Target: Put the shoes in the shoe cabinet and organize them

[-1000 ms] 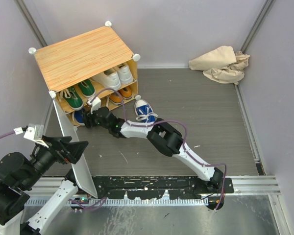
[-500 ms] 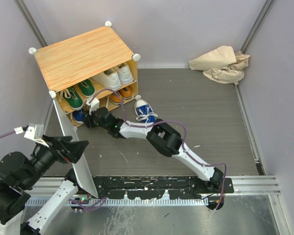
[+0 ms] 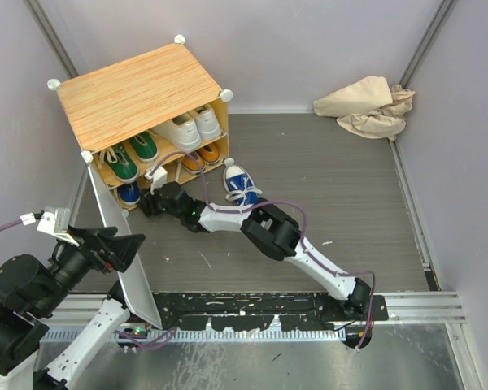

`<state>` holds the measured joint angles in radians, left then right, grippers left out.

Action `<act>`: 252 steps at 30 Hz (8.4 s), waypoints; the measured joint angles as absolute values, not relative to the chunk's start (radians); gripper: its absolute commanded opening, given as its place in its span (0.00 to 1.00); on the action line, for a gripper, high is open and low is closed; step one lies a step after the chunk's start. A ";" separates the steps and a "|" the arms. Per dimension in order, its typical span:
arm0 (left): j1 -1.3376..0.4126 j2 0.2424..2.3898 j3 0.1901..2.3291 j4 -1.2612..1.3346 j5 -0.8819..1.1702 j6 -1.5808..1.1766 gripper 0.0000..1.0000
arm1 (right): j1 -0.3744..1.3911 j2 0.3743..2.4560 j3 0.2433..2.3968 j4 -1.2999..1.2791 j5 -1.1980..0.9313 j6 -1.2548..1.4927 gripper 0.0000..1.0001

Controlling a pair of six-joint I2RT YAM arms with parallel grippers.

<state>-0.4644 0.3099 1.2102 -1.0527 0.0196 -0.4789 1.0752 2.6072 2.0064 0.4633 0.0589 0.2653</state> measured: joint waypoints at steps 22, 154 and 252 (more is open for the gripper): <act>-0.464 0.294 1.189 -1.030 0.052 -0.429 0.98 | 1.054 1.667 1.133 -0.059 0.634 0.310 1.00; -0.464 0.253 1.155 -1.003 0.068 -0.381 0.98 | 1.008 2.418 1.895 0.282 0.205 0.218 0.75; -0.464 0.111 1.047 -1.183 -0.187 -0.548 0.98 | 0.835 1.468 0.975 0.205 0.370 0.302 1.00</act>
<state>-0.4644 0.1108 1.0466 -1.1828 -0.1867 -0.5476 0.8349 1.4681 0.9752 0.2054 0.3702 0.3023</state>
